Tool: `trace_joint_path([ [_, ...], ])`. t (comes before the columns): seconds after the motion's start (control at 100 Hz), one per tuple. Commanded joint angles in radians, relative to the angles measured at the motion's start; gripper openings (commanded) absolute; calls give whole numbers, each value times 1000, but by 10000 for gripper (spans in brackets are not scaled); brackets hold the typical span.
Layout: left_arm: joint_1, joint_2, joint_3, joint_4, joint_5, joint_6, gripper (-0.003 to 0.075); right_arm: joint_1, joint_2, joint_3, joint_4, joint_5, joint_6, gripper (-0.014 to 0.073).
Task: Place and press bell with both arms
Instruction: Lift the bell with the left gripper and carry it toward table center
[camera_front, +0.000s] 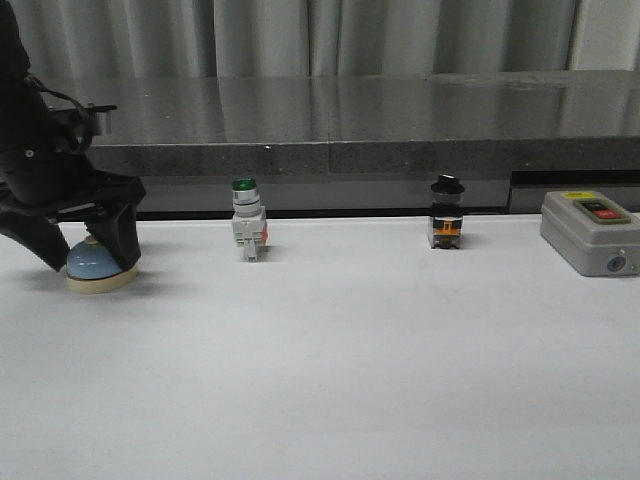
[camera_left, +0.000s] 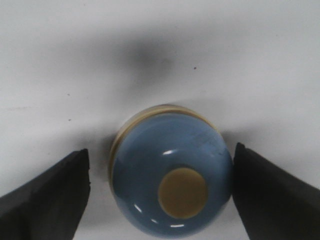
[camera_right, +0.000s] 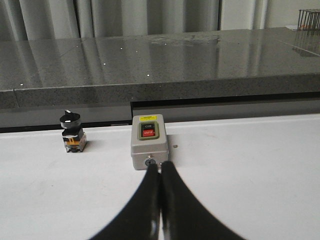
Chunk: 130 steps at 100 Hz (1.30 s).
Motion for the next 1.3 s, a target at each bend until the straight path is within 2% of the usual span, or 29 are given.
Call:
trace_joint_path([
  [0.0, -6, -49, -31, -18, -23, -1, 546, -7, -20, -14, 3, -81, 3, -61],
  [0.14, -6, -49, -31, -18, -23, -1, 524, -7, -20, -14, 3, -81, 3, -61],
  [0.38, -6, -49, -31, -18, -25, -1, 306, -7, -20, -14, 3, -81, 3, -61],
  [0.48, -6, -52, -41, -18, 1, -1, 255, -7, -20, -14, 3, -81, 3, -61],
  [0.69, -8, -70, -132, -60, 92, 3, 249, -7, -20, -14, 3, -81, 3, -61],
  [0.89, -48, -133, -215, -65, 125, 7, 249, -7, -20, -14, 3, -81, 3, -61],
  [1.13, -142, -174, -330, -99, 181, 10, 249, -7, -20, -14, 3, -81, 3, -61],
  [1.29, -242, -174, -362, -99, 219, 32, 249, -7, -20, -14, 3, -81, 3, -61],
])
